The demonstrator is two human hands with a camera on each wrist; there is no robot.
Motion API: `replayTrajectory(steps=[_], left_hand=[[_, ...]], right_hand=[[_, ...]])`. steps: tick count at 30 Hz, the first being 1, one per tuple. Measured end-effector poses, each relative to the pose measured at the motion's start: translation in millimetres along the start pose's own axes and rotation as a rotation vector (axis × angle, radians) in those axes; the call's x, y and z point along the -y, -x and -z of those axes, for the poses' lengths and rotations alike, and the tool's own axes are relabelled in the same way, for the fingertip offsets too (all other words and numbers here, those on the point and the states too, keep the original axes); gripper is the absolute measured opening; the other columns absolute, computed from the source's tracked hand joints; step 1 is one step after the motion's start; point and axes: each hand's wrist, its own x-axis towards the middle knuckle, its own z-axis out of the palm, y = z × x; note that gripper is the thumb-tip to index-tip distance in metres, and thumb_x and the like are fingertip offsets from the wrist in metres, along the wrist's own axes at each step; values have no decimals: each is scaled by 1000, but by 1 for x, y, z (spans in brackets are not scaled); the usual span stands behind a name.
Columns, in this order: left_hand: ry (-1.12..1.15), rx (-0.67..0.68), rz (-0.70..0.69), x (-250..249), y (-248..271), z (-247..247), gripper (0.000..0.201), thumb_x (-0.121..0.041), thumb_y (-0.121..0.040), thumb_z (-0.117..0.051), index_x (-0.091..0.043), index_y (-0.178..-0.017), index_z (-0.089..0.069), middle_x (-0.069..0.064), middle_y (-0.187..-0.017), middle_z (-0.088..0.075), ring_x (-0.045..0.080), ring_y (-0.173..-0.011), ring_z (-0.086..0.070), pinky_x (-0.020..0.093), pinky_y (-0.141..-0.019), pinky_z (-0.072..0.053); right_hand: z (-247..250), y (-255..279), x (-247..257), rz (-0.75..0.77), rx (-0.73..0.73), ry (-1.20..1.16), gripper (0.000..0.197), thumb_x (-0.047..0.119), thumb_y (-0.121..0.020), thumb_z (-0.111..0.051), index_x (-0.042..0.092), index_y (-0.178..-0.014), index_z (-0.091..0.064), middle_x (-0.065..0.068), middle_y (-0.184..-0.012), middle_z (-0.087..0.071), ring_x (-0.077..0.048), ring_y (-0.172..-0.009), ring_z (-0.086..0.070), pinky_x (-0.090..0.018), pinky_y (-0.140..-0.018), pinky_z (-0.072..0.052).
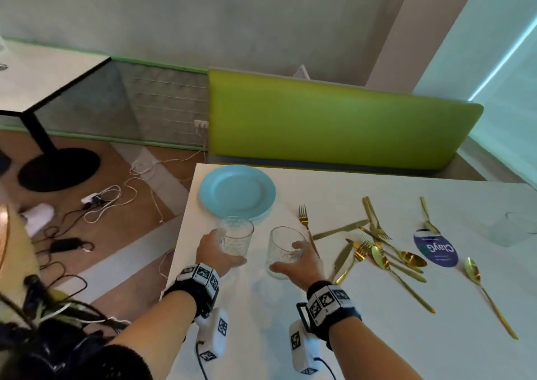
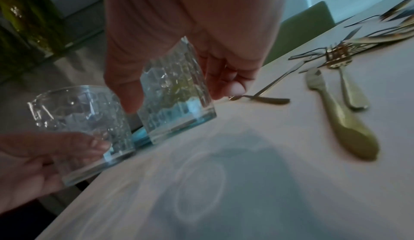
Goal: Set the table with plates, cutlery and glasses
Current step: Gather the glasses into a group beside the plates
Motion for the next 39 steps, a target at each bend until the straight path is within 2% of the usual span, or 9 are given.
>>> replayTrajectory(steps=[7,13,19,20,23,26,29,35,39], left_hand=[[11,-41,36,31,-16,9,90,-23,-59,-88,-13,-137,-44,11,-135,-48,27,-126,-48,31,-101,-39],[-42,-41,47,33,-28,3,87,-24,-60,-85,-14,-136,-43,7,-133,-49,23,-124,-50,26,-100,-39],[-66,-39,38,28,-40,1,87,-26,-63,-82,-14,-138,-40,7,-135,-49,23,-126,-48,27,-102,-38],[-63,-36,37,27,-42,0,86,-27,-62,-81,-13,-137,-41,7,-135,-49,24,-127,-48,28,-104,-37],[-34,-30,38,26,-50,-4,87,-43,-56,-73,-11,-132,-45,7,-131,-52,25,-126,-49,28,-105,-37],[-50,-91,61,27,-56,-7,68,-31,-62,-78,-15,-122,-53,4,-123,-59,24,-116,-56,29,-98,-45],[-58,-85,68,24,-59,-6,59,-32,-60,-79,-16,-113,-58,3,-113,-65,25,-108,-61,31,-92,-51],[-52,-84,71,26,-68,-7,53,-22,-57,-79,-18,-108,-61,3,-108,-67,24,-104,-64,30,-86,-53],[-29,-91,73,30,-75,-11,60,-29,-49,-79,-22,-106,-62,-1,-104,-68,21,-100,-66,30,-85,-56]], right_hand=[[-36,-9,10,4,36,72,79,33,-60,-85,19,-127,-45,-5,-126,-57,-22,-117,-53,-26,-94,-43],[-50,-23,15,20,37,82,79,31,-61,-84,18,-127,-43,-5,-122,-58,-22,-115,-53,-29,-96,-44],[-58,-35,21,42,37,61,77,26,-64,-83,17,-128,-42,-4,-124,-57,-22,-117,-51,-27,-95,-42],[-60,-37,23,46,36,60,77,25,-64,-82,17,-129,-42,-3,-124,-57,-22,-117,-51,-27,-96,-42],[-64,-44,28,53,43,53,76,24,-65,-82,17,-129,-41,-2,-125,-56,-22,-118,-50,-28,-96,-41],[-68,-52,32,48,49,38,77,24,-65,-83,18,-130,-41,-2,-127,-56,-22,-119,-50,-27,-96,-41],[-70,-57,36,42,50,22,78,22,-65,-83,19,-131,-41,-3,-128,-57,-22,-120,-51,-26,-96,-41],[-69,-62,40,41,41,20,79,21,-65,-82,19,-132,-41,-4,-128,-57,-24,-120,-52,-28,-96,-42],[-69,-65,43,41,46,11,79,21,-67,-82,20,-133,-40,-5,-128,-57,-24,-120,-52,-28,-97,-42]])
